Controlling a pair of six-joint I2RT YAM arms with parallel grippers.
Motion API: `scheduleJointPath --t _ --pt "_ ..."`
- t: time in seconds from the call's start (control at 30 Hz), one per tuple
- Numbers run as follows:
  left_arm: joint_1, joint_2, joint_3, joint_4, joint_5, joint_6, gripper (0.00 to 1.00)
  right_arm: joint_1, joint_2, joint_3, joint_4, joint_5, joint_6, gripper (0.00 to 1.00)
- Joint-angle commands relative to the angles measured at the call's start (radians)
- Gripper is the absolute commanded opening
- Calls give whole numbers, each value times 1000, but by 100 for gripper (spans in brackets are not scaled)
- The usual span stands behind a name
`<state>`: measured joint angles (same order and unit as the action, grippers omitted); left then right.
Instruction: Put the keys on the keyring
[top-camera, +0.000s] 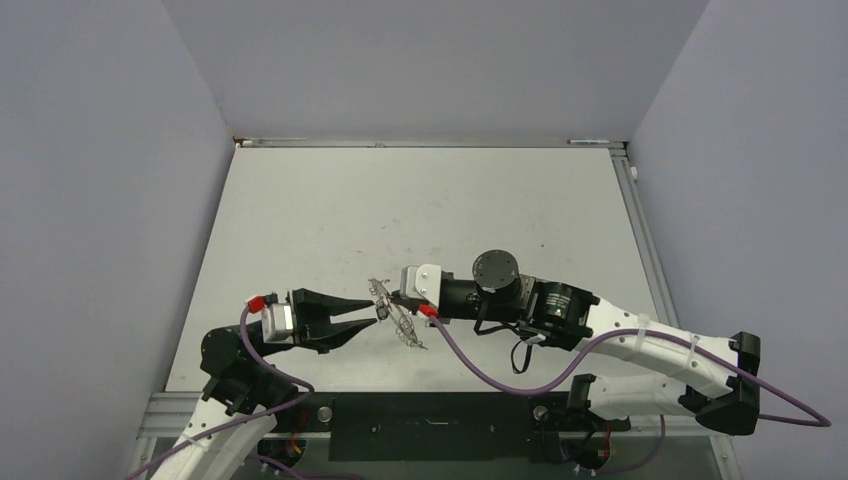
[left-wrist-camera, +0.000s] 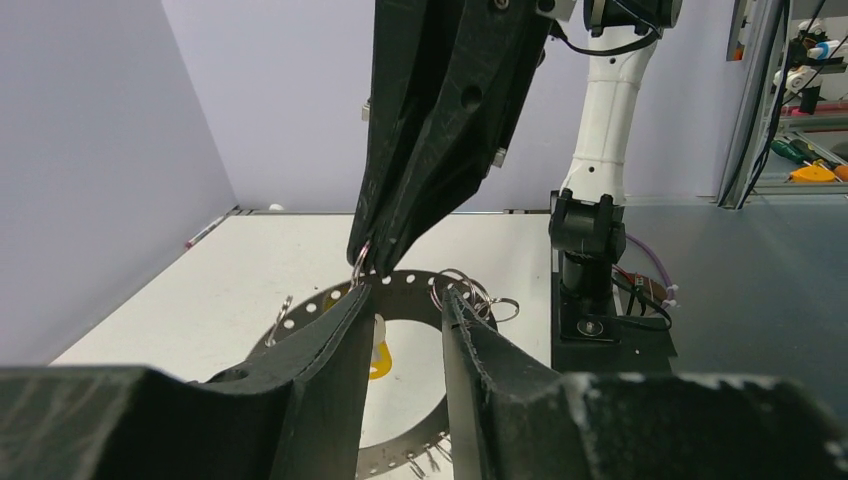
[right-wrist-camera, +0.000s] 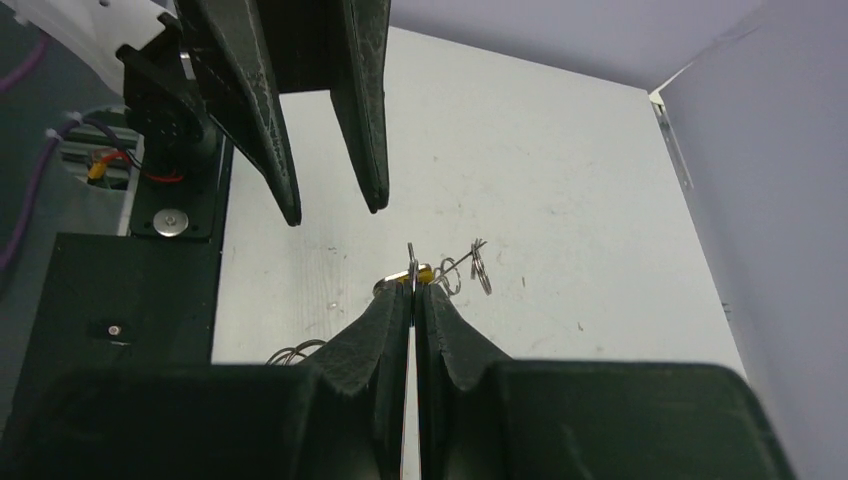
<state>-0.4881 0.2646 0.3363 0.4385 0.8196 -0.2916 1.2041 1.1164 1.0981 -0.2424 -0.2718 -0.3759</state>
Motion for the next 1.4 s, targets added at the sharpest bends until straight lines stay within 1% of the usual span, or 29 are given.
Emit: scheduleJointPath --t 0.0,0.3,0.83,1.1,1.37 --pt "2 10 0 57 30 -18 28 -21 -52 8 150 -130 50 5" --pt "2 4 -3 62 14 -21 31 -44 -43 2 190 -245 93 5" --pt "2 3 -11 83 22 -33 33 -52 -16 8 198 -300 104 5" --pt "2 14 -28 158 57 -79 33 -59 -3 8 214 -313 107 5" --pt "2 18 -23 140 51 -67 31 -61 16 15 227 -336 116 5"
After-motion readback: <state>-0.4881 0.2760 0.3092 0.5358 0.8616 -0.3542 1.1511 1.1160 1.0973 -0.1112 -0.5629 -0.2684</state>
